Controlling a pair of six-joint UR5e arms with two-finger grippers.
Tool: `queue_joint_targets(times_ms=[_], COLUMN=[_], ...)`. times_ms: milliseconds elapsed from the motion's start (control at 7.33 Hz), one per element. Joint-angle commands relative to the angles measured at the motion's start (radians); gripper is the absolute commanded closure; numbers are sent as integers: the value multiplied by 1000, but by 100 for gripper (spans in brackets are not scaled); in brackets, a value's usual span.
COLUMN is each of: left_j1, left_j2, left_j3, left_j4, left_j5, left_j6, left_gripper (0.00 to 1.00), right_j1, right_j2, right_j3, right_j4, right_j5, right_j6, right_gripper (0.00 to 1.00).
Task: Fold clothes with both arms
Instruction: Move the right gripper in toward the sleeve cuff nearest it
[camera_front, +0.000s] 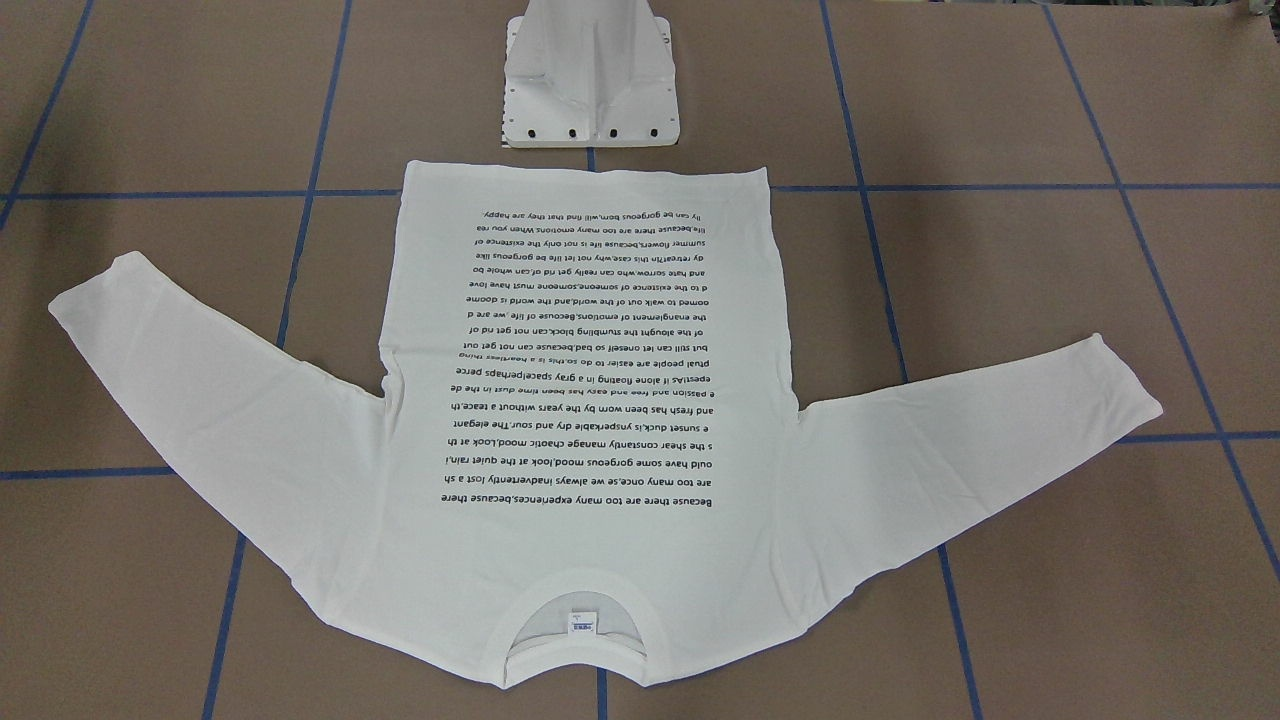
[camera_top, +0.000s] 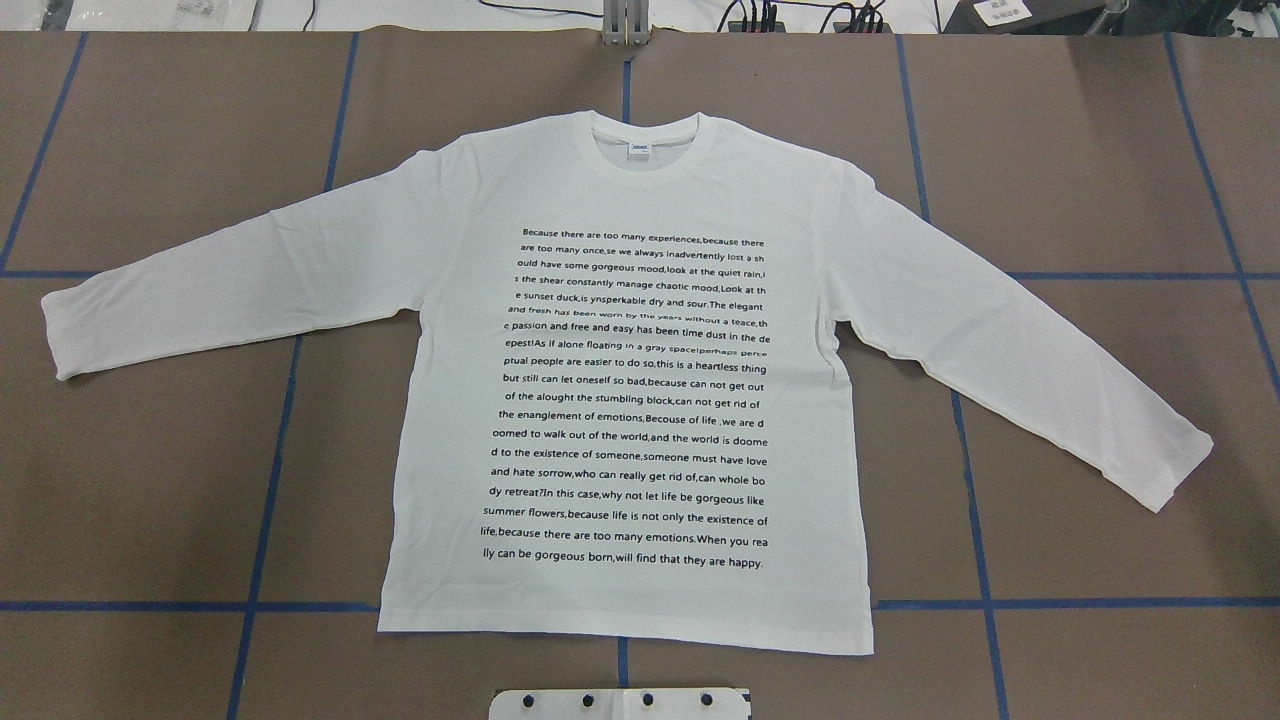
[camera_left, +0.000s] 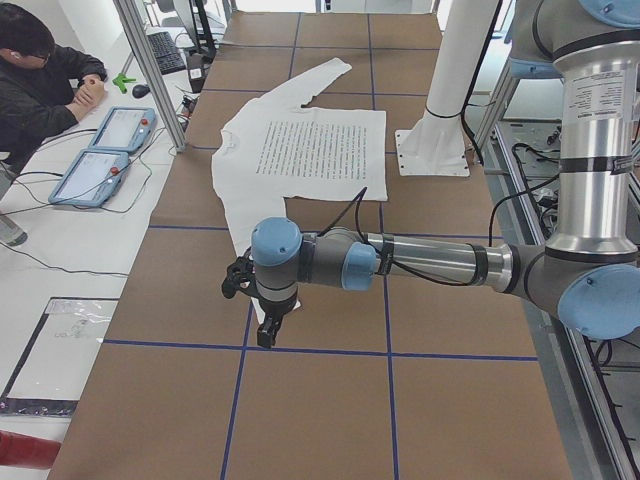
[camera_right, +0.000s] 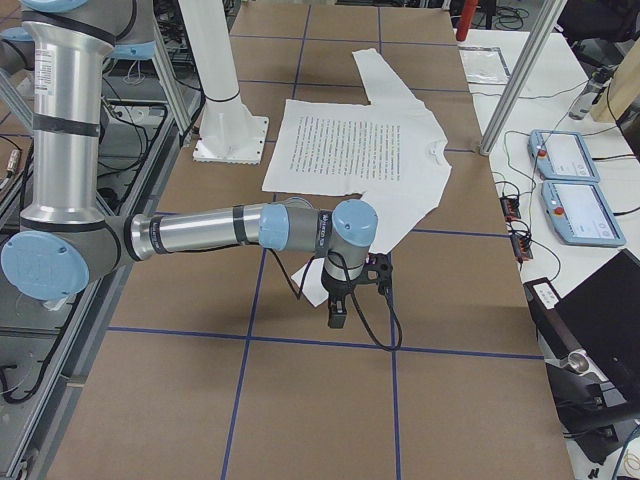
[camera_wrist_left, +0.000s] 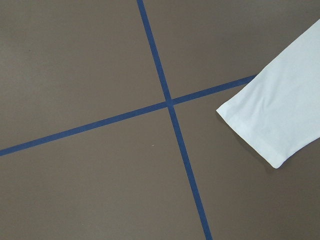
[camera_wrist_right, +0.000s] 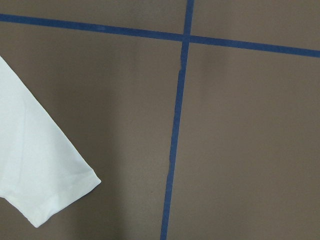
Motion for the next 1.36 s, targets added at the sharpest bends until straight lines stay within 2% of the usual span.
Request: queue_joint_targets(times_ms=[0, 136, 273, 409, 545, 682, 818, 955, 1091, 1227], left_j1=[19, 22, 40, 41, 41, 41, 41, 41, 41, 41], left_j2=[1, -1, -4, -13, -45, -83, -85, -77, -80, -84], left_j3=[-69, -76, -112, -163, -172, -163, -155, -157, -157, -163], left_j4=[8, 2, 2, 2, -35, -116, -188, -213, -213, -213], left_j5=[-2, -1, 5, 5, 1, 10, 8, 7, 7, 5], left_j6=[0, 2, -3, -5, -12, -11, -12, -12, -12, -12], left_gripper=[0, 0, 0, 0, 0, 0, 0, 0, 0, 0], right_j1=[-6, -9, -9, -12, -25, -26, -24, -35, -106, -186], right_j2=[0, 10, 33, 87, 136, 138, 97, 42, -44, -92], right_j3=[6, 20, 73, 86, 71, 48, 54, 63, 54, 54], right_j4=[4, 6, 6, 43, 155, 222, 231, 353, 512, 717], right_j5=[-1, -1, -4, -4, -15, -7, 31, 72, 67, 48], right_j6=[0, -1, -3, 0, 0, 5, 34, 43, 187, 468], right_gripper=[0, 0, 0, 0, 0, 0, 0, 0, 0, 0])
